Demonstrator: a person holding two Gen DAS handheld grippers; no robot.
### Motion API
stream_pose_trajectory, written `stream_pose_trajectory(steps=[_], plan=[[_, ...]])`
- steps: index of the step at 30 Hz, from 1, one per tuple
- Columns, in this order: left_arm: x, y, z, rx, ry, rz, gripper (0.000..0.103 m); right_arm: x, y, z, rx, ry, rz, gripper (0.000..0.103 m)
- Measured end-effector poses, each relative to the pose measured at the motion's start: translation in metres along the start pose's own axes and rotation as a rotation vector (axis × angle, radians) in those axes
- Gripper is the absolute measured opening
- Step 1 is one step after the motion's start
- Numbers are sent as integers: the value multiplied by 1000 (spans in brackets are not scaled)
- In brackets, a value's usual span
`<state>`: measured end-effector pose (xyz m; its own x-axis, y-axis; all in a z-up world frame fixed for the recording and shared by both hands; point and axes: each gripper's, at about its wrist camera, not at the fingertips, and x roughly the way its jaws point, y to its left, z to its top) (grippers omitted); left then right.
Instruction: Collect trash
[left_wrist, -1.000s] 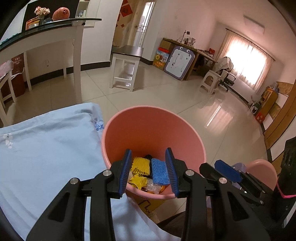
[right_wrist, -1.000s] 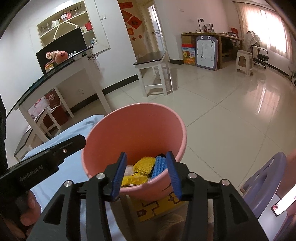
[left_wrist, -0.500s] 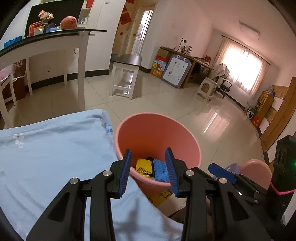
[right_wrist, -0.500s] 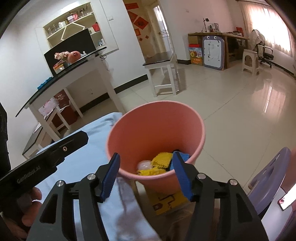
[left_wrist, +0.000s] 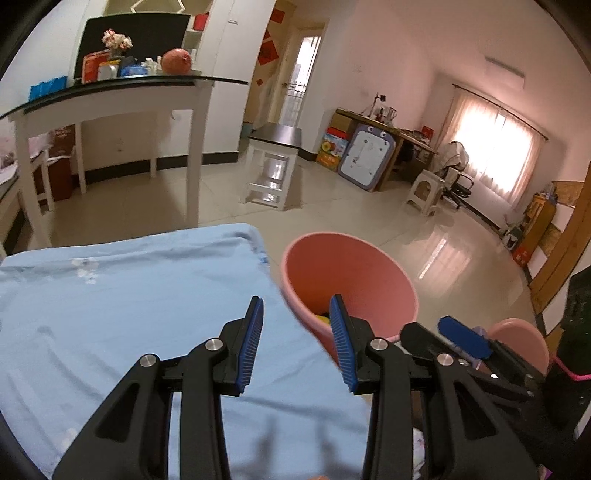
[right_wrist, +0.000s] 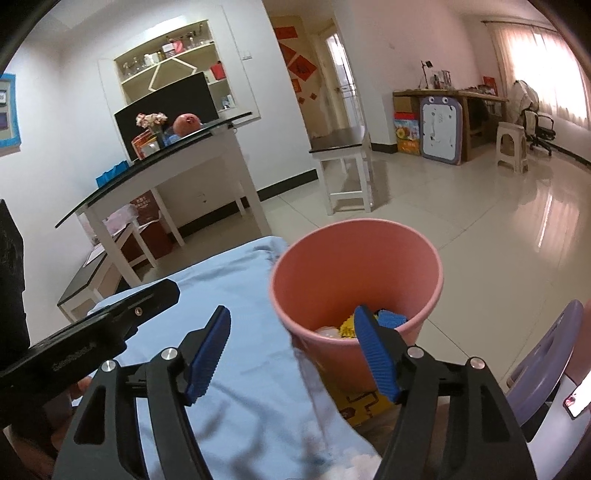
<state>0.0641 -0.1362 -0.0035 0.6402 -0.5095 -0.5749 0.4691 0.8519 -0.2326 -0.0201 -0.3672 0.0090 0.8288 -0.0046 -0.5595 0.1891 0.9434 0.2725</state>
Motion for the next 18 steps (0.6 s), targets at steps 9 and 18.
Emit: stream_pose_trajectory(steps=[9, 18], plan=[[-24, 26, -8, -60, -10, 29, 38, -10, 34, -16, -56, -2, 34, 70], [-37, 37, -17, -74, -19, 49, 38, -10, 53, -27, -91, 2, 42, 70]])
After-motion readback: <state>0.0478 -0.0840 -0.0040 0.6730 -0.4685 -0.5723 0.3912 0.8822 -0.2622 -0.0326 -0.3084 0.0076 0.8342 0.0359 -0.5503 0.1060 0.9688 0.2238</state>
